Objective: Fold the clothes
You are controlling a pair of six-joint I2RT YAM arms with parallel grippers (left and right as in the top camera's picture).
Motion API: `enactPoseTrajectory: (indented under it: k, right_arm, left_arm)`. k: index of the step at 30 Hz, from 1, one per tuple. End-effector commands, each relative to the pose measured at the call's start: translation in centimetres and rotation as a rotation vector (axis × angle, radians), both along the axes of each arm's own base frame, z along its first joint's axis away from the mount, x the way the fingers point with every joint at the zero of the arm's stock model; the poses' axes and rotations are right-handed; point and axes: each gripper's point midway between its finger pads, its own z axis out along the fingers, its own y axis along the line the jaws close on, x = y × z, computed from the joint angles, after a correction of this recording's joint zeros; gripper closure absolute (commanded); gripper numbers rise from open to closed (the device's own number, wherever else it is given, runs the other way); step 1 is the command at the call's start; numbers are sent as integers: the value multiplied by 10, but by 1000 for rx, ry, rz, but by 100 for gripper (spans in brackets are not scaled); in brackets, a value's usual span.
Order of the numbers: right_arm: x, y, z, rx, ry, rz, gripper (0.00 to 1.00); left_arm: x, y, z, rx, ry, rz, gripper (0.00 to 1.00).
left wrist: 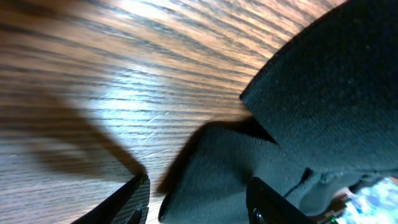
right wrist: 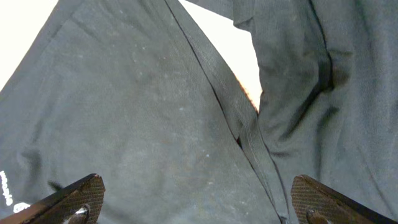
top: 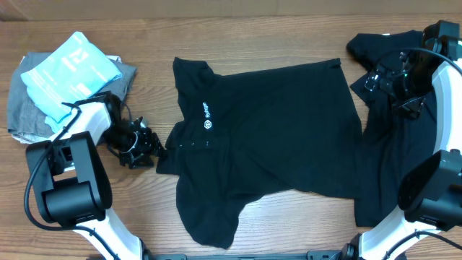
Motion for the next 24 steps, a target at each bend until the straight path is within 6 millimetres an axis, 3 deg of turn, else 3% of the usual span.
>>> enactPoseTrajectory:
  k: [1,14,19,24]
  right_arm:
    - [1,-1,3,-11,-13,1,0]
    - [1,-1,3,-11,-13,1,0]
    - [1,-1,3,-11,-13,1,0]
    - [1,-1,3,-11,-13,1,0]
  left_arm:
    - [1,-12,4,-92,-28,-30,47]
    - [-9,-21,8,-120,-1,-66,76]
    - [-2,-19,12,-113,-26,-68,78]
    - [30,-9,14,-20,-151,-110,71]
